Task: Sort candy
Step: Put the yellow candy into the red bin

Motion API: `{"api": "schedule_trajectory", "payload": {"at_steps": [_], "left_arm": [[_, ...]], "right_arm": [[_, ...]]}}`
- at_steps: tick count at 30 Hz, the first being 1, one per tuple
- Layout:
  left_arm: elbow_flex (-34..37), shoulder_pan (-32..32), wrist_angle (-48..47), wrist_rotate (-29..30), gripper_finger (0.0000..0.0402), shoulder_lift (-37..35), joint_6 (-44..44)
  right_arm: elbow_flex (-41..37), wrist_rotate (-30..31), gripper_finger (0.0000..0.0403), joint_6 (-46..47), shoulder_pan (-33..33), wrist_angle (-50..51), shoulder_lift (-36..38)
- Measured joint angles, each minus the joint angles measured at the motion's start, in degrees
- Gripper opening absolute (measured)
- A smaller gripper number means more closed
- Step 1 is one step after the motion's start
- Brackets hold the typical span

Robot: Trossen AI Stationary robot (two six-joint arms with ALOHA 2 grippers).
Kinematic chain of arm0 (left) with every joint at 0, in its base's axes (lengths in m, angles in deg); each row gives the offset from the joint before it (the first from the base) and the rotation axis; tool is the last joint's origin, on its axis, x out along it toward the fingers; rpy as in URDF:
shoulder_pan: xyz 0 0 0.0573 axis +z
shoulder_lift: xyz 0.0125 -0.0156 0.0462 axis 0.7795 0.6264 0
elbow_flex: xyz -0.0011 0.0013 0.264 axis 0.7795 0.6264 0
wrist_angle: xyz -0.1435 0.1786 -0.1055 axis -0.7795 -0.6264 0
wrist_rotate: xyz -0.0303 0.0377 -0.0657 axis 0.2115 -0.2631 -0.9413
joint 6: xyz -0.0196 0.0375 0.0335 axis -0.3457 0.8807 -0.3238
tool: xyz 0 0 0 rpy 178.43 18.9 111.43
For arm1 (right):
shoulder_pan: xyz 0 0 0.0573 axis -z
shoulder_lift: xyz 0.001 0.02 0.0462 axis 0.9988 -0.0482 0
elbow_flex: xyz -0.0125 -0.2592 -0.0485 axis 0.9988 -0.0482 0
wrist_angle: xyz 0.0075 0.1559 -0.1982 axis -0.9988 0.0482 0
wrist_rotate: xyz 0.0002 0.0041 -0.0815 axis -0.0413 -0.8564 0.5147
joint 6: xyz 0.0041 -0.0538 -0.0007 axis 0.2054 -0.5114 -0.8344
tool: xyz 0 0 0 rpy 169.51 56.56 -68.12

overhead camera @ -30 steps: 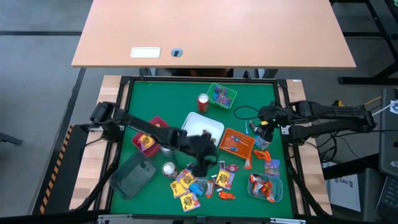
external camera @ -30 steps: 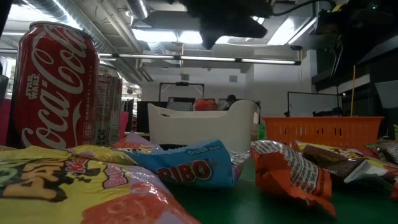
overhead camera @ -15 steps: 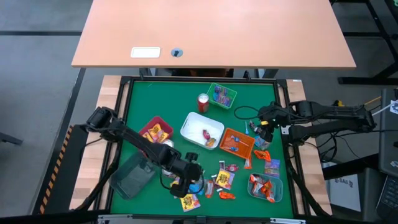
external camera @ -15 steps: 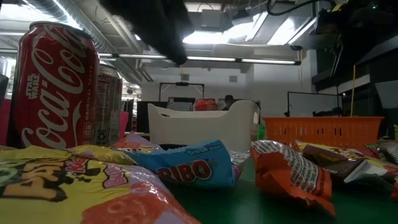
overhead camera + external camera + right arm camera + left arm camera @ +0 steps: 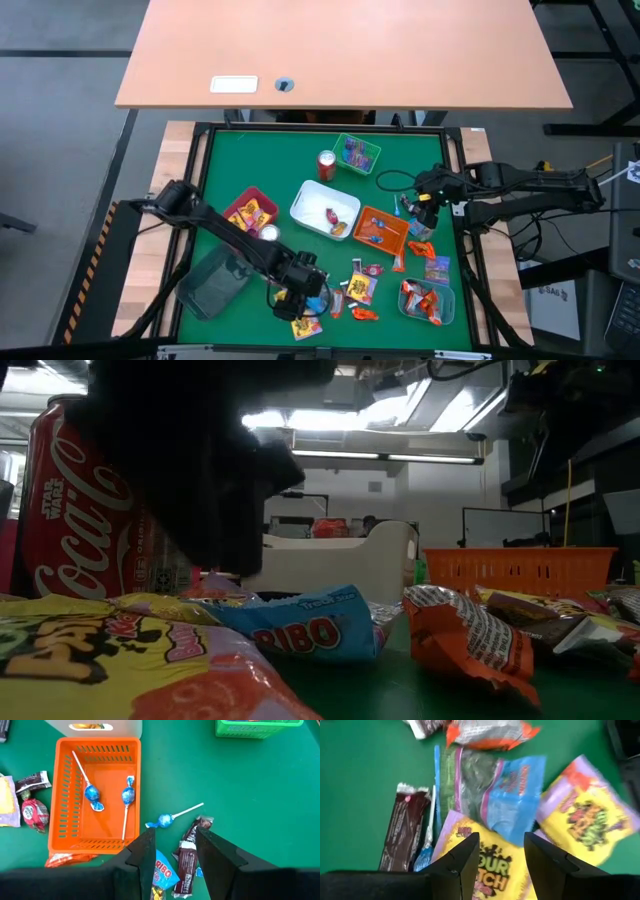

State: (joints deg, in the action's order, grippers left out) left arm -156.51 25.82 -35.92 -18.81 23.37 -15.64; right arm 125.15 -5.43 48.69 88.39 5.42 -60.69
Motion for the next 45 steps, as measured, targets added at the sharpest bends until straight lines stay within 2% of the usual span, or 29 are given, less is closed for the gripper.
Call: {"api": "schedule_trajectory", "payload": {"at_steps": [13,17,24,26,38,45], "left_arm": [[0.0,0.24,-1.21,1.05,0.0134,2.73,0.03],[0.0,0.24,-1.36,1.84,0.0099,2.73,0.03],[0.0,0.24,-1.42,2.49,0.0015,2.73,0.02],[0.0,0.24,-1.43,2.49,0.0005,2.73,-0.01],[0.0,0.26,-1.52,3.3,0.004,2.73,-0.22],[0.0,0.26,-1.52,4.39,0.0005,2.73,-0.23]], "right_arm": [[0.0,-0.03,0.0136,0.0,0.0,-0.89,-0.02],[0.0,-0.03,0.0136,0.0,0.0,-0.9,-0.01],[0.0,-0.04,0.0136,0.0,-0.01,-0.9,-0.02],[0.0,-0.04,0.0136,0.0,0.0,-0.9,-0.02],[0.0,-0.04,0.0136,0.0,0.0,-0.9,-0.02],[0.0,-0.04,0.0136,0.0,0.0,-0.88,-0.02]]}}
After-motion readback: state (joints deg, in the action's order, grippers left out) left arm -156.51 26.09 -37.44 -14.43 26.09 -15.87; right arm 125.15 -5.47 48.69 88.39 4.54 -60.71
